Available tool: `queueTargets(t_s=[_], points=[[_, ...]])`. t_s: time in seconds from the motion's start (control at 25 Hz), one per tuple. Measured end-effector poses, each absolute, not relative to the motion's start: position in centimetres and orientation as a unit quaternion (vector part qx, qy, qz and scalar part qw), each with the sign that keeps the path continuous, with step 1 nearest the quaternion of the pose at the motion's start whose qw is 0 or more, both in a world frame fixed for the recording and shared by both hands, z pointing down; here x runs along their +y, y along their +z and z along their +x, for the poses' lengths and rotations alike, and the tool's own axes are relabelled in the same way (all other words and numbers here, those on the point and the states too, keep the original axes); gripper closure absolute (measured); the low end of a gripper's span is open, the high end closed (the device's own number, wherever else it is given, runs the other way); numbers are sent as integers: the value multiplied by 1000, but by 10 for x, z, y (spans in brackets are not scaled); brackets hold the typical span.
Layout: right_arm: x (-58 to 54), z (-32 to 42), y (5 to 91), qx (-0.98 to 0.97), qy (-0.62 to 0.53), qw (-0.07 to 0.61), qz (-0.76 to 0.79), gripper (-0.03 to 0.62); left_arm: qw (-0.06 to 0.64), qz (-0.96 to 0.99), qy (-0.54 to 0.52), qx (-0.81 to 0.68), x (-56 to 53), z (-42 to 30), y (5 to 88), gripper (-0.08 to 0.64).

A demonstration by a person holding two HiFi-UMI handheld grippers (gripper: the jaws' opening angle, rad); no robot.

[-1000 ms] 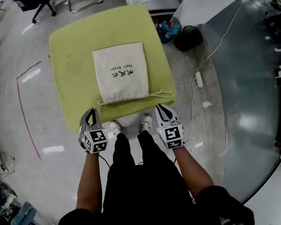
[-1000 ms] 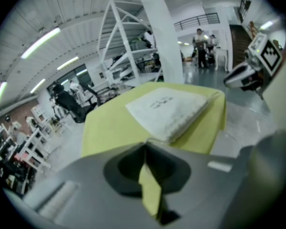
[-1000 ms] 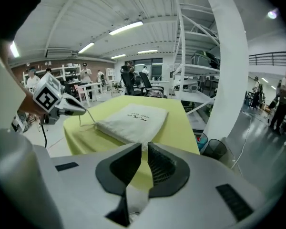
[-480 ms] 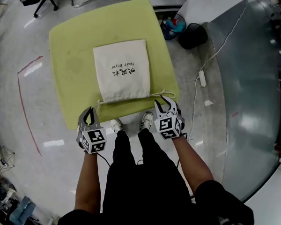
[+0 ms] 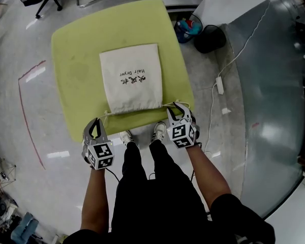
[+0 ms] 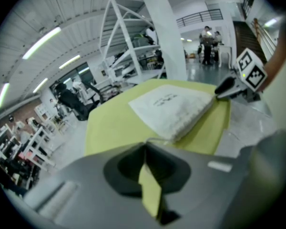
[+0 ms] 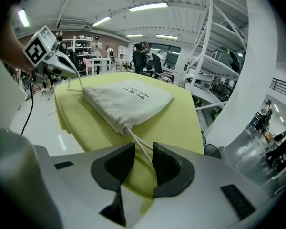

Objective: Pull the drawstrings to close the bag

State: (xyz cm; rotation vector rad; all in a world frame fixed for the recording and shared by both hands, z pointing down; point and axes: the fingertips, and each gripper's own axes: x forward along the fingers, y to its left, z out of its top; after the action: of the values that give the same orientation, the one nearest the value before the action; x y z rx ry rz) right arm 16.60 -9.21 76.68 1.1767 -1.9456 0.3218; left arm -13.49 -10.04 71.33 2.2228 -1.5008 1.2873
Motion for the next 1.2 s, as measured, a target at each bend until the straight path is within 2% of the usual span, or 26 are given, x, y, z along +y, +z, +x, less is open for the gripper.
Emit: queueTargets(t_s=[0.16,0.32,0.52,0.92,1.2], points=[[-91,163,770,-779,137,406,458,505,87,744,428,-506,-100,-135,714,548],[-87,156,773,-784,142,410,443,577,88,743,429,-506,-100,-137,713,548],[-88,159,767,-780,132,415,449,580,89,741,429,-508,-97,-139,711,548],[-106,168,715,-754,39,422,502,581,94,735,409,-532,-100,-156,693,549],[-125,172,670,-747,21,384,542,581,84,737,373,-557,-115,-162,659,549]])
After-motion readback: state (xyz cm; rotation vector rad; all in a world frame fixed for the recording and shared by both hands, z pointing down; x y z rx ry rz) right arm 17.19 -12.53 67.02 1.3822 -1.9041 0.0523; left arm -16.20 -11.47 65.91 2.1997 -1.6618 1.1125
